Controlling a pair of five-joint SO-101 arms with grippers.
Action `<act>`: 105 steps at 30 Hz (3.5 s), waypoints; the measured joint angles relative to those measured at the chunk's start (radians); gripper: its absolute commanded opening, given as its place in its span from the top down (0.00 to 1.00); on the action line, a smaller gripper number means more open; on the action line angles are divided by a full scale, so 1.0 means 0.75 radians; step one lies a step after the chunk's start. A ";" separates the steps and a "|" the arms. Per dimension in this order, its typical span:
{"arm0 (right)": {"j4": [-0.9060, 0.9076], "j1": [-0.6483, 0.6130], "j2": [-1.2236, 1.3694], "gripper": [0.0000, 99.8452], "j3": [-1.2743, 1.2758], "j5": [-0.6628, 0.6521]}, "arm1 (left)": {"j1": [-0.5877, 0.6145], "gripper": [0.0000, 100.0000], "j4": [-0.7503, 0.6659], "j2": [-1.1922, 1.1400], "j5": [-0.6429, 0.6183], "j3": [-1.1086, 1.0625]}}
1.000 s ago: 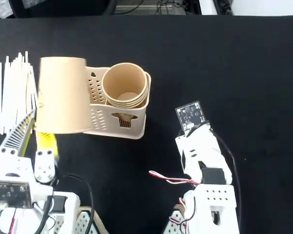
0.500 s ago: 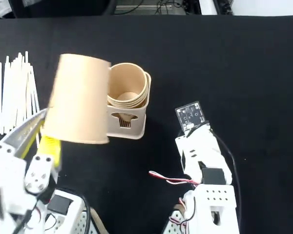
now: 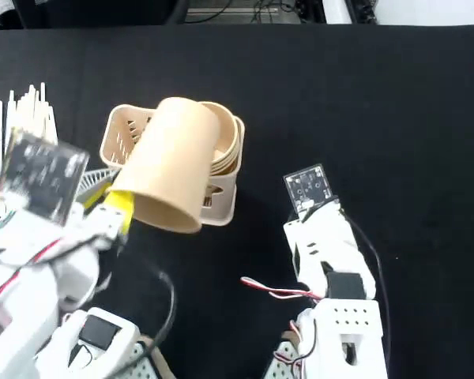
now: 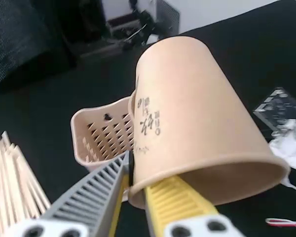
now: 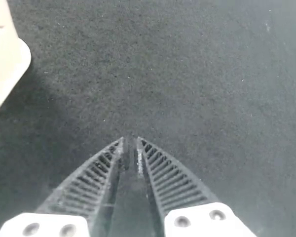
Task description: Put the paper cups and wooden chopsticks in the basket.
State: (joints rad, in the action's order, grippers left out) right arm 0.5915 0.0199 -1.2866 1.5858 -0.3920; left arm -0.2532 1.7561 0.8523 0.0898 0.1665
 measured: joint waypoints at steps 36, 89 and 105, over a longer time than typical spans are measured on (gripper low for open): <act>0.000 -0.006 0.000 0.96 0.000 0.000 | 0.006 0.87 0.000 -0.468 -0.004 0.233; 0.000 -0.006 0.000 0.96 0.000 0.000 | 1.191 0.87 -0.426 -0.706 0.254 -0.080; 0.000 -0.008 0.000 0.96 0.004 0.000 | 1.234 0.87 -0.448 -1.882 0.532 0.599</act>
State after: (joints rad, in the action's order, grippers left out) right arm 0.5915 0.0138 -1.2866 1.5888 -0.3920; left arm 0.6720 1.4200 -0.5593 0.4887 0.6160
